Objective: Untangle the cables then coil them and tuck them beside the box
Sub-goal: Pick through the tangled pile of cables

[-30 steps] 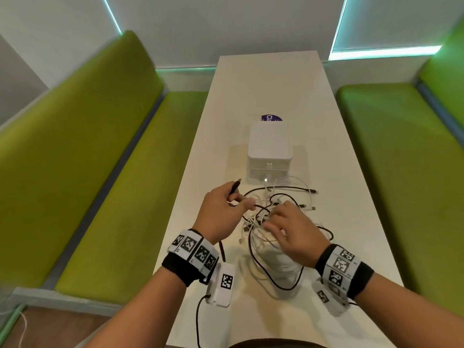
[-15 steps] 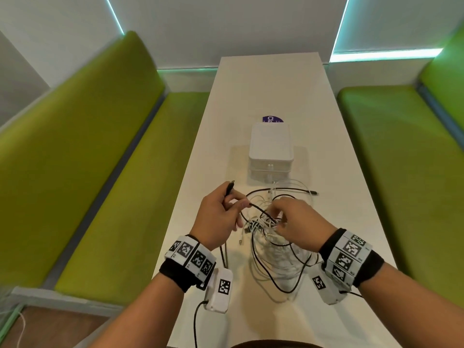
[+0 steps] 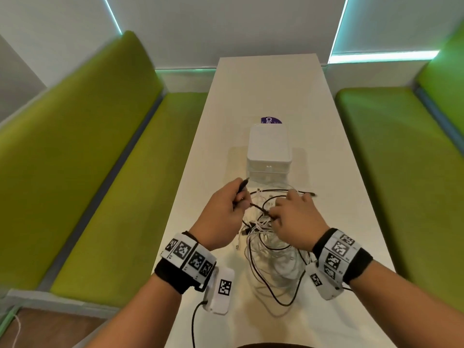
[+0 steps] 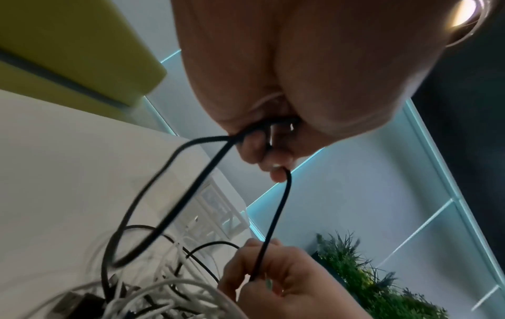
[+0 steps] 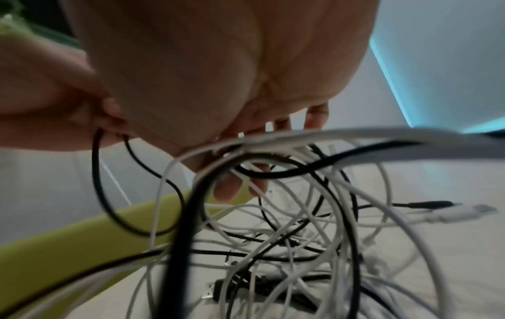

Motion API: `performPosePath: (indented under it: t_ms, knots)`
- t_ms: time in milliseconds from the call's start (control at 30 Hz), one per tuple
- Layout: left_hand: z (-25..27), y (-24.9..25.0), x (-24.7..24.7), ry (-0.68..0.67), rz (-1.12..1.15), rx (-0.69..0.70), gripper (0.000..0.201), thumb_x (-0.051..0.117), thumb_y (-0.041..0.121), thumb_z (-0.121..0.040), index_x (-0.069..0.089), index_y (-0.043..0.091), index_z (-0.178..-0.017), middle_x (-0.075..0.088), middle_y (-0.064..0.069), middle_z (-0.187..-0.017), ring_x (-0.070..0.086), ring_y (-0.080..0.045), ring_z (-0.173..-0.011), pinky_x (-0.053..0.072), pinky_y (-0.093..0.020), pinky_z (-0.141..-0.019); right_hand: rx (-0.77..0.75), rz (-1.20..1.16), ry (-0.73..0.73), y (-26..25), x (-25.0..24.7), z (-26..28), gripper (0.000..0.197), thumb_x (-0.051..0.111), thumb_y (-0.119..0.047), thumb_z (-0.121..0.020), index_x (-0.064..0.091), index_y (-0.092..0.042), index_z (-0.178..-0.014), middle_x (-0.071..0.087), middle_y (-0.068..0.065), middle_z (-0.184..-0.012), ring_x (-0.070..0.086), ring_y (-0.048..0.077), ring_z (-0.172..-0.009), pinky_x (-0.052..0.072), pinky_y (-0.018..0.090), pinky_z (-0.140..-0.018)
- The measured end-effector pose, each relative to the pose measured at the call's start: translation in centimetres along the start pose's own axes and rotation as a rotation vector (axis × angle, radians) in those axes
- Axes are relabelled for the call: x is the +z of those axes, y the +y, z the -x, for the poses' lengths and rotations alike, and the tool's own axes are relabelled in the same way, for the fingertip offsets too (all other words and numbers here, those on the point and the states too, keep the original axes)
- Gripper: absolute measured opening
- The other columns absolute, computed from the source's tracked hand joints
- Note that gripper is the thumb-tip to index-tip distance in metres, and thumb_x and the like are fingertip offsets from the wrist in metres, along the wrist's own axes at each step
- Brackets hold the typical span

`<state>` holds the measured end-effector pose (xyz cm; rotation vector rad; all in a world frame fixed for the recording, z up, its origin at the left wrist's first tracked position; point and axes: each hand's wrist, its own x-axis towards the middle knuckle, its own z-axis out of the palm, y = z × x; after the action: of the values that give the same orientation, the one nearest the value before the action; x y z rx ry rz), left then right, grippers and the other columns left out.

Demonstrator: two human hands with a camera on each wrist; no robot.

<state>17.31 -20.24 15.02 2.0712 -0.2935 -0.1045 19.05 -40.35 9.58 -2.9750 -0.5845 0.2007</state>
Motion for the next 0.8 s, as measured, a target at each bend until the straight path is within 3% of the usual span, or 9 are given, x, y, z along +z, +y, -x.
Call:
performPosePath:
  t_ms: [67,167,233,300,433,500,567,667,800]
  knots:
    - [0.1,-0.2,0.1,0.014,-0.007,0.01,0.028,0.053,0.004,-0.096,0.035,0.018,-0.078,0.053,-0.014,-0.078,0.038,-0.012,-0.06,0.037,-0.029,-0.057,-0.028,-0.053,0.014,-0.6,0.1,-0.3,0.018,0.049,-0.028,-0.09,0.066,-0.027,-0.084,0.056,-0.01,-0.086,0.048,0.02,-0.098,0.03,0.036,-0.076]
    - [-0.1,-1.3,-0.2,-0.018,-0.126,-0.033,0.033,0.063,0.024,-0.096,0.036,0.023,-0.076,0.053,-0.001,-0.073,0.038,-0.009,-0.057,0.037,-0.027,-0.058,0.214,-0.685,0.216,-0.4,-1.1,-1.1,0.021,0.066,-0.012,-0.082,0.065,-0.026,-0.065,0.063,-0.01,-0.072,0.059,0.01,-0.073,0.045,0.027,-0.066]
    - [-0.2,-1.7,0.1,-0.075,-0.143,-0.043,0.033,0.06,0.022,-0.098,0.036,0.03,-0.077,0.066,0.007,-0.082,0.047,-0.002,-0.056,0.038,-0.024,-0.058,0.293,-0.959,0.374,-0.1,-2.1,-0.9,0.027,0.07,-0.003,-0.078,0.066,-0.022,-0.06,0.063,-0.01,-0.06,0.054,0.003,-0.056,0.044,0.017,-0.058]
    - [-0.4,-1.9,0.6,-0.049,-0.165,-0.031,0.034,0.053,0.016,-0.101,0.036,0.034,-0.078,0.072,0.011,-0.087,0.058,0.002,-0.068,0.042,-0.025,-0.063,0.209,-1.028,0.419,-0.7,-3.0,-0.3,0.025,0.067,0.002,-0.078,0.067,-0.018,-0.064,0.062,-0.01,-0.059,0.049,0.005,-0.053,0.042,0.017,-0.054]
    - [-0.9,-2.1,0.5,0.037,-0.102,-0.162,0.029,0.047,0.007,-0.099,0.038,0.024,-0.077,0.07,-0.001,-0.078,0.057,-0.005,-0.054,0.048,-0.035,-0.055,-0.005,-0.968,0.361,-0.9,-2.4,0.8,0.009,0.064,-0.017,-0.082,0.071,-0.02,-0.079,0.071,-0.005,-0.073,0.06,0.012,-0.068,0.044,0.018,-0.063]
    - [-1.1,-2.0,0.3,0.035,-0.141,-0.17,0.024,0.045,0.003,-0.097,0.042,0.02,-0.08,0.07,-0.005,-0.081,0.061,-0.007,-0.063,0.051,-0.035,-0.062,-0.023,-0.8,0.282,-0.1,-1.4,0.8,0.007,0.063,-0.026,-0.089,0.07,-0.026,-0.088,0.071,-0.01,-0.076,0.063,0.009,-0.074,0.048,0.023,-0.07]
    - [-1.1,-1.8,0.1,0.034,-0.225,-0.139,0.019,0.046,0.004,-0.097,0.052,0.021,-0.091,0.07,0.003,-0.091,0.064,-0.009,-0.077,0.051,-0.03,-0.068,-0.026,-0.522,0.236,0.4,-0.9,0.8,0.011,0.058,-0.031,-0.094,0.068,-0.033,-0.1,0.072,-0.013,-0.084,0.064,0.011,-0.082,0.05,0.033,-0.073]
    - [-0.9,-1.1,0.2,-0.036,-0.247,-0.078,0.011,0.055,0.017,-0.097,0.056,0.024,-0.106,0.065,0.011,-0.105,0.063,-0.009,-0.089,0.051,-0.026,-0.074,-0.051,-0.244,0.23,0.2,-1.0,0.8,0.017,0.053,-0.031,-0.097,0.066,-0.036,-0.108,0.065,-0.007,-0.086,0.059,0.022,-0.089,0.046,0.037,-0.069]
    - [-0.9,-0.5,1.7,-0.114,-0.378,0.065,0.023,0.062,0.025,-0.095,0.041,0.024,-0.086,0.061,0.007,-0.083,0.054,-0.012,-0.072,0.039,-0.031,-0.064,-0.119,-0.224,0.242,-1.1,-1.8,0.4,0.021,0.052,-0.021,-0.093,0.067,-0.028,-0.106,0.06,-0.004,-0.087,0.052,0.023,-0.091,0.047,0.041,-0.068]
